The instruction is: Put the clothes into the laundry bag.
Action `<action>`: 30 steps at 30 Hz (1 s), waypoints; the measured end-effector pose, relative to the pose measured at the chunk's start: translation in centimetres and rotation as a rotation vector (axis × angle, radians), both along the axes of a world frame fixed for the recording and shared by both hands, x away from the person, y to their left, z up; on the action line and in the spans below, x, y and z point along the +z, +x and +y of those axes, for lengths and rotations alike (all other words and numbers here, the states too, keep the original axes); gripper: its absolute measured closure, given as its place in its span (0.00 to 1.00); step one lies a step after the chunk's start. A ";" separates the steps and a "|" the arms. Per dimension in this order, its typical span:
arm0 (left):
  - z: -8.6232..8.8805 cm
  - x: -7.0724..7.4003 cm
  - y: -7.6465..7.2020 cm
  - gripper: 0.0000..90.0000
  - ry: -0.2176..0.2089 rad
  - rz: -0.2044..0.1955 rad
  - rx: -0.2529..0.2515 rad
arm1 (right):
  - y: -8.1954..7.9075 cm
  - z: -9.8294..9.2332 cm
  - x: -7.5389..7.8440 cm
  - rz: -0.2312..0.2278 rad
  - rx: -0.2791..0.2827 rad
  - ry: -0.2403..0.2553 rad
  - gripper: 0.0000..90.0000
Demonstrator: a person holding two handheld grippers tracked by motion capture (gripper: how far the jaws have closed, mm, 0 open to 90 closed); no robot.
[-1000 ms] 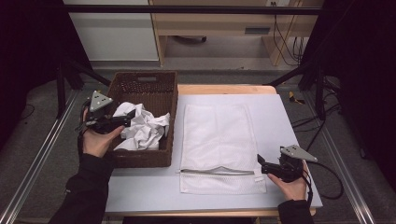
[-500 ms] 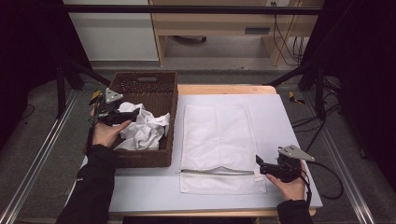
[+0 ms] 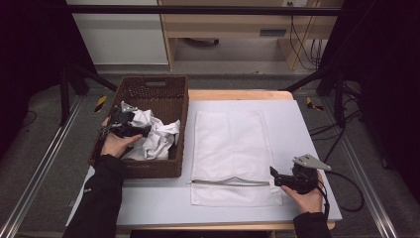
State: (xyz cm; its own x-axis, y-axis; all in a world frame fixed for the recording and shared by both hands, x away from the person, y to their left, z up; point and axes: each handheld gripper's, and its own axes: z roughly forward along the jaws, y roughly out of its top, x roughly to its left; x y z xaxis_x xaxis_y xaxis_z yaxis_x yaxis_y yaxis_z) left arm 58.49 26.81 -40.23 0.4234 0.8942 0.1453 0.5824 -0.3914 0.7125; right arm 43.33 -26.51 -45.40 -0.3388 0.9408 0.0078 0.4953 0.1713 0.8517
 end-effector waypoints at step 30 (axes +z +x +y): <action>-0.4 -4.4 1.6 0.10 0.036 0.279 0.036 | 0.5 0.0 -0.9 0.051 -0.006 -0.019 0.06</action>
